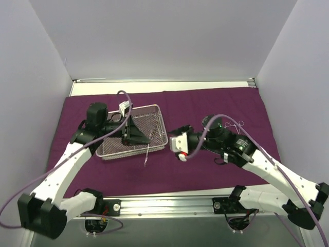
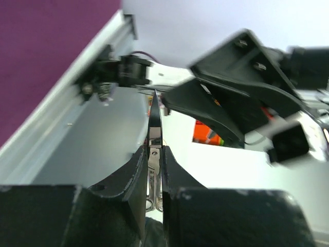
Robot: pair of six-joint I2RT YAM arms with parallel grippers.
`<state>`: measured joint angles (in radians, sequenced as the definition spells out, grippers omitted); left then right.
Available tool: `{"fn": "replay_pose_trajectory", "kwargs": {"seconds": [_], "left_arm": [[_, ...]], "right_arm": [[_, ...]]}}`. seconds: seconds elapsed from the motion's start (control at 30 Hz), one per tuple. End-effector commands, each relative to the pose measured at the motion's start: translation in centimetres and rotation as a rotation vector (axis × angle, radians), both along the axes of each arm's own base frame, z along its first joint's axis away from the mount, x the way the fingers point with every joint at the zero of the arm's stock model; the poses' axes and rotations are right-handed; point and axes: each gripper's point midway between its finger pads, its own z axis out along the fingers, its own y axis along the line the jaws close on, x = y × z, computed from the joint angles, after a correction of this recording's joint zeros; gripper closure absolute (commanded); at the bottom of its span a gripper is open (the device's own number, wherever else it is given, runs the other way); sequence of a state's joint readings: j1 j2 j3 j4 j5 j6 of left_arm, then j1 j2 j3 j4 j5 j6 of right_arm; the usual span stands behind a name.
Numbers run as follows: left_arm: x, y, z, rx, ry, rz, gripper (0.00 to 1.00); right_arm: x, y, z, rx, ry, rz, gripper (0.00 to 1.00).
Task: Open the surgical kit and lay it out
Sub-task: Place the medical item in the surgical kit.
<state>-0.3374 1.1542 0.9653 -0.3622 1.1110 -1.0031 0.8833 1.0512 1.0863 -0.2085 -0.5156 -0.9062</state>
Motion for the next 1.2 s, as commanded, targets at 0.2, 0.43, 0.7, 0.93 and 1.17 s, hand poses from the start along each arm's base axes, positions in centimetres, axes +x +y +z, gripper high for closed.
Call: {"fn": "replay_pose_trajectory", "kwargs": {"seconds": [0.2,0.43,0.7,0.93,1.17], "left_arm": [[-6.0,1.3,6.1,-0.183,0.149,-0.010,0.98],[-7.5,1.6,7.4,-0.265,0.303,-0.025,0.98],[-7.8,1.8,8.8,-0.315,0.391,-0.034,0.98],[-7.5,1.7,8.6,-0.309,0.444,-0.032,0.98],[-7.2,1.7,7.9,-0.301,0.482,-0.003,0.98]], "right_arm": [[-4.5,-1.5,3.9,0.118,-0.229,0.166,0.55],[-4.1,0.5,5.3,0.144,-0.316,0.188,0.55],[-4.6,3.8,5.3,0.132,-0.364,0.240,0.53],[-3.7,5.4,6.0,0.166,-0.421,0.169,0.53],[-3.2,5.9,6.4,0.169,-0.443,0.159,0.53]]}}
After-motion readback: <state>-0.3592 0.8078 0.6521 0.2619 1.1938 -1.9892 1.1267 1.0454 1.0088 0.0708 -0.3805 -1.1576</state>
